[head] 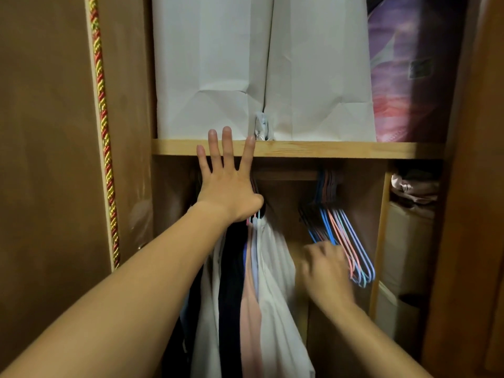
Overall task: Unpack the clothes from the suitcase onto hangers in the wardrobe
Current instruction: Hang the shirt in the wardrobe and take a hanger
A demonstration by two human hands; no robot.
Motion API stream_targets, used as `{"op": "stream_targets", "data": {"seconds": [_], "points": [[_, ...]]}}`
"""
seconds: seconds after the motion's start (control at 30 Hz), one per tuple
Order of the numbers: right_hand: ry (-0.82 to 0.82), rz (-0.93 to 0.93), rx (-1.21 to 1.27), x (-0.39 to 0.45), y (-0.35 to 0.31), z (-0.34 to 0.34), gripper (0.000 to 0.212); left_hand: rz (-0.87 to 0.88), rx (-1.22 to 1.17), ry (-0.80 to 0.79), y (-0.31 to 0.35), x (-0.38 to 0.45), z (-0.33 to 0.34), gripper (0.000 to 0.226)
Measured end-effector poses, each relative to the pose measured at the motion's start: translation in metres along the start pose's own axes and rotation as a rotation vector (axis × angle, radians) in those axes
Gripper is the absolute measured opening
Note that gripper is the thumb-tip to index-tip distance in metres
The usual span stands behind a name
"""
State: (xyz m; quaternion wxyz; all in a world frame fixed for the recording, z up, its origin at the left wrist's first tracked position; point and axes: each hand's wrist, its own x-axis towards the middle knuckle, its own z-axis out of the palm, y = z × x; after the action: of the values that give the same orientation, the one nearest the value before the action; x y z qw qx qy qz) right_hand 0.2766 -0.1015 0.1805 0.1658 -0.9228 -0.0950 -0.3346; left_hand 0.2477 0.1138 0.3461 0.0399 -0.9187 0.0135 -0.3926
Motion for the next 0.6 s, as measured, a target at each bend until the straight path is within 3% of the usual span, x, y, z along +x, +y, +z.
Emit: {"op": "stream_targets", "data": {"seconds": [0.07, 0.23, 0.43, 0.6], "points": [[0.122, 0.001, -0.38, 0.004, 0.025, 0.0, 0.043, -0.013, -0.002, 0.005, 0.002, 0.0, 0.0, 0.118], [0.014, -0.028, -0.633, 0.023, 0.041, -0.011, 0.049, -0.013, 0.013, -0.012, 0.001, -0.001, -0.001, 0.117], [-0.014, 0.056, -0.542, 0.033, 0.032, -0.023, 0.033, -0.022, 0.005, -0.019, 0.002, -0.001, -0.002, 0.118], [0.085, 0.006, -0.534, 0.035, 0.024, -0.03, 0.02, -0.009, 0.007, -0.031, 0.0, -0.002, -0.005, 0.116]]}}
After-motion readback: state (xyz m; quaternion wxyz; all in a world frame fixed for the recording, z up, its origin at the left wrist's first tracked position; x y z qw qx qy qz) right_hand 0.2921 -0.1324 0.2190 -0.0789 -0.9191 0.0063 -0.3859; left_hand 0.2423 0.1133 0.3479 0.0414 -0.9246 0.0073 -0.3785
